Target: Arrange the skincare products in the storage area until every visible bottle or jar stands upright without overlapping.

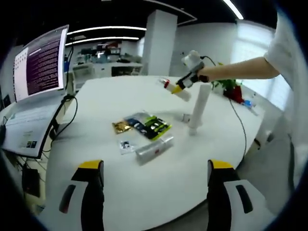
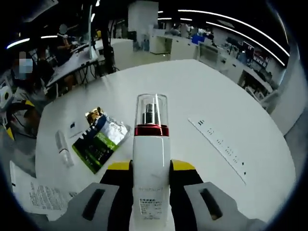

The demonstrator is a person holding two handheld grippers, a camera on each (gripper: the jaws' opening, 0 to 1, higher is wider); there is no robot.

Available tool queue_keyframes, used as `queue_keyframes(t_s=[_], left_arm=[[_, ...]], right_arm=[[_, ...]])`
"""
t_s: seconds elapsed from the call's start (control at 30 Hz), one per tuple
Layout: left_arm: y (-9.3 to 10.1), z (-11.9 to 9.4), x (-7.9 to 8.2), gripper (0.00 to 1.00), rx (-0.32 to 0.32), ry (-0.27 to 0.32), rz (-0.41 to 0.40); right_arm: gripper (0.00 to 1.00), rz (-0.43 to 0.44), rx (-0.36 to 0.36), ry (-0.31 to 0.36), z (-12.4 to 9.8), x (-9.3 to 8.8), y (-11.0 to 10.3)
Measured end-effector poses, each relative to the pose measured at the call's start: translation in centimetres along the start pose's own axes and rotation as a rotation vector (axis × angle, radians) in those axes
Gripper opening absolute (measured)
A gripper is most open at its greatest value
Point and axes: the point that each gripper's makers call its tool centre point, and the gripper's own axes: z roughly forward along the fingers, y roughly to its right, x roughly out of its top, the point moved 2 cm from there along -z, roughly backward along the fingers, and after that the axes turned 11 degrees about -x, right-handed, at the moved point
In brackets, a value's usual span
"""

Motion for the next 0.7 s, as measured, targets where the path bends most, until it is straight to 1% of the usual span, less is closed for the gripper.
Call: queue_keyframes(t_s=[0.13,0.2,0.33,0.37,0.4,0.5,0.6,0.63,0.67,0.7], left_arm=[[0.9,-0.1,0.7,0.80,-0.014,0.001,0.018],[1.3,0.0,1.1,0.80,-0.029,0.007,0.023],[2.1,0.2,2.1,0.80,-0.057,0.008,0.062],[2.1,0.2,2.2,0.80,-0.062,0.009,0.069],[2.3,0.3,2.5,0.80,-0.072,0.014,0.078],[3.0,0.5,3.0,0.80,-0.105,0.020,0.091],[3.5,0.8,3.3,0.80,-0.133,0.022,0.096],[4.0,1.0,3.5,0.80,-0.147,0.024,0.096],[4.2,1.1,3.7,0.79,-0.155,0.026,0.097],[4.6,1.2,4.0,0.79,-0.164,0.029,0.099]], right_arm=[[0.27,0.039,-0.029,0.010,-2.5,-1.2,0.6],[0.27,0.063,-0.045,0.021,-3.7,-1.8,1.3],[0.27,0.113,-0.076,0.044,-6.7,-3.2,1.6],[0.27,0.118,-0.080,0.046,-7.0,-3.4,1.7],[0.27,0.130,-0.088,0.051,-8.0,-3.9,1.2],[0.27,0.174,-0.107,0.069,-9.8,-4.9,1.2],[0.27,0.218,-0.116,0.094,-11.6,-5.9,0.7],[0.27,0.230,-0.120,0.104,-12.4,-6.3,0.4],[0.27,0.235,-0.122,0.107,-12.7,-6.4,0.3],[0.27,0.251,-0.125,0.120,-13.7,-6.7,-0.1]])
